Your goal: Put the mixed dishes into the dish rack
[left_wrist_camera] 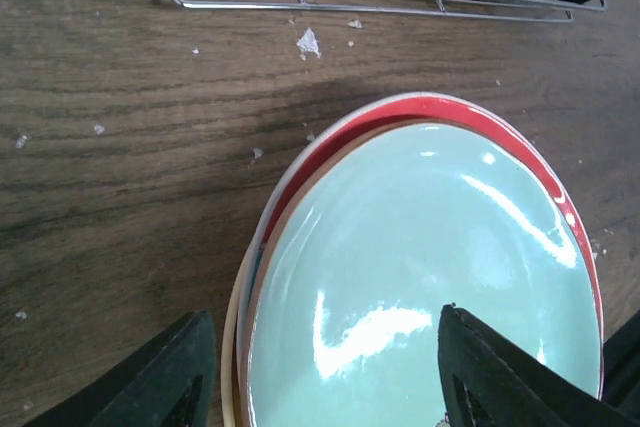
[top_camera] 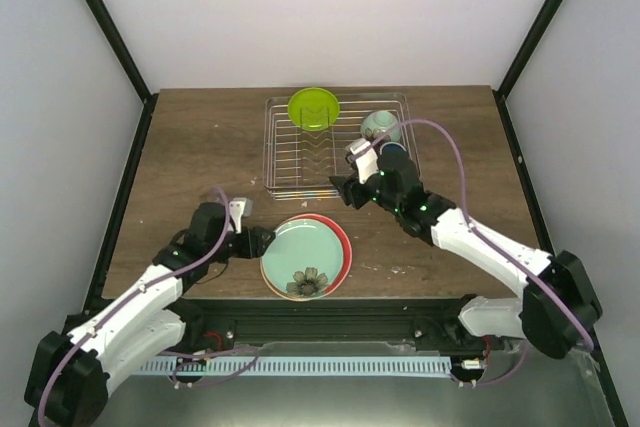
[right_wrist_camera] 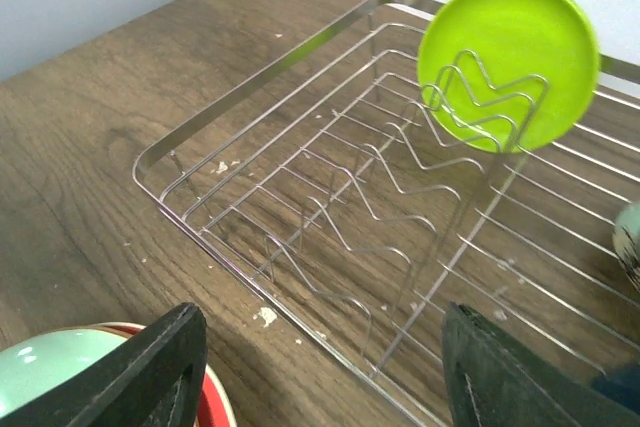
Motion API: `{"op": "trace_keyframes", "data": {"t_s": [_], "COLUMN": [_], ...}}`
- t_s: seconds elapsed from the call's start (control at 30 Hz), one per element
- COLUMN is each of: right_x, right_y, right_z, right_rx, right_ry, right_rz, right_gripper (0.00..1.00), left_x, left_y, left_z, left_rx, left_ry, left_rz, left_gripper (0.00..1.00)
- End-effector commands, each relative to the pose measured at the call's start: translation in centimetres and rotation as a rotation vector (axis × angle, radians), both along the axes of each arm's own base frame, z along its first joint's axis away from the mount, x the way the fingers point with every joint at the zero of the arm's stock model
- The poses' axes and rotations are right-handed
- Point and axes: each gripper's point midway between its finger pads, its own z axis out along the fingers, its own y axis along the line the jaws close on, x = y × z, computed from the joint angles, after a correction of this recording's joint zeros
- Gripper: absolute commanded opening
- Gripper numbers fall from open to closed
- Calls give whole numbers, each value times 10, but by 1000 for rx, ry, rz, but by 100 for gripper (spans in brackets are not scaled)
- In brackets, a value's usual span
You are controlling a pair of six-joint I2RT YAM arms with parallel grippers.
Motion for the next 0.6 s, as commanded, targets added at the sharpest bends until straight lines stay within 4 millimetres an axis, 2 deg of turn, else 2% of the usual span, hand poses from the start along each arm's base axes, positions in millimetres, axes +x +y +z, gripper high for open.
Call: {"op": "trace_keyframes", "data": {"t_s": [0.0,0.13,0.3,0.57], "right_x": [-13,-26,-45,-78], "right_y": [-18,-15,-7,-4], "right_z": [-5,-30,-63,-74], "right_rx": [33,-1,-25,-25], "right_ry": [75,263,492,643], "right_rz": [-79,-71,-65,-64], "right_gripper": [65,65,60,57], "left_x": [-9,-9,-4,1], "left_y": [-2,-1,-4,-12], "left_z": [-5,-10,-16,-21], "left_rx": [-25,-3,11,48], "left_ry": [19,28,40,43], "left_rz": [-17,-13,-13,-20], "left_gripper": [61,62,63,63]}}
